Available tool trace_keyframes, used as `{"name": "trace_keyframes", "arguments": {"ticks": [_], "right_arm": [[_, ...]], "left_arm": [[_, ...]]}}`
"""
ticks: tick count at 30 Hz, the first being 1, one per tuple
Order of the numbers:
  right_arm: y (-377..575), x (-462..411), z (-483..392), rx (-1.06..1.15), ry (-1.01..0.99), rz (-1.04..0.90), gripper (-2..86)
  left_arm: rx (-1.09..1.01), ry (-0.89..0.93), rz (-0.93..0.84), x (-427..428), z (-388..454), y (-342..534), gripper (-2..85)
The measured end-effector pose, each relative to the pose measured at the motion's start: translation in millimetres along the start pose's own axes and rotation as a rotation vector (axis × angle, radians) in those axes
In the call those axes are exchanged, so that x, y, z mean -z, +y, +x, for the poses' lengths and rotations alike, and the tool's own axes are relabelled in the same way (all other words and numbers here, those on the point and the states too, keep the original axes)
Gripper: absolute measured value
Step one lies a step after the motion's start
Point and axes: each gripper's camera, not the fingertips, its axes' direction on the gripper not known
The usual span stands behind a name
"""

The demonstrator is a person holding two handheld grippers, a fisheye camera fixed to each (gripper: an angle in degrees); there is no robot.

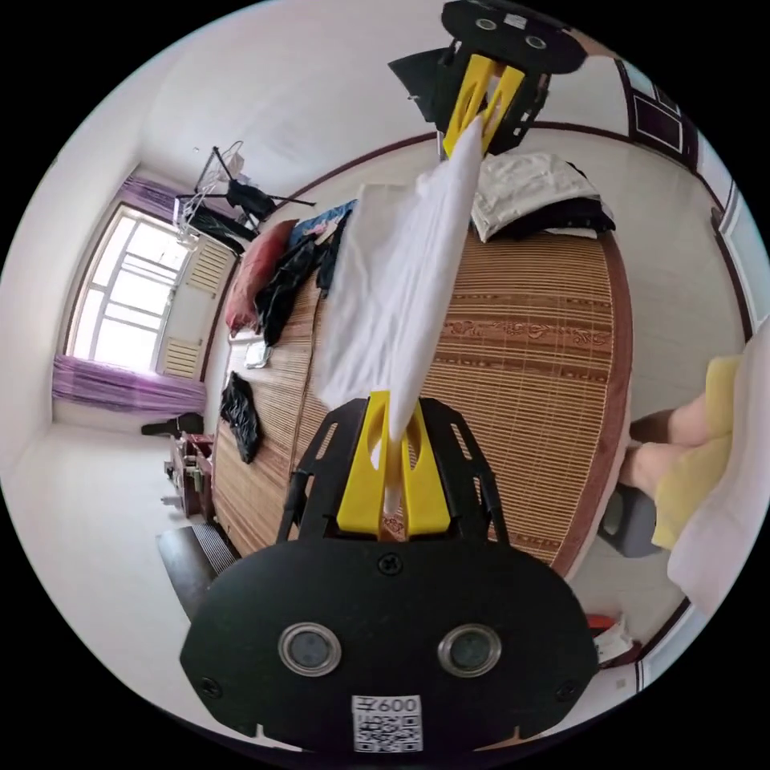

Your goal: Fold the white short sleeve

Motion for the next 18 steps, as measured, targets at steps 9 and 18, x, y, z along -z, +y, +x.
{"name": "trace_keyframes", "arguments": {"ticks": [9, 18], "right_arm": [[-99, 130, -5, -0.098, -0.1, -0.093, -0.8], [-165, 254, 12, -0.231, 0.069, -0.107, -0.8]], "left_arm": [[0.02, 0.133, 0.037, -97, 29, -24, 0.2], [0.075, 0.009, 0.131, -171, 37, -41, 0.2]]}}
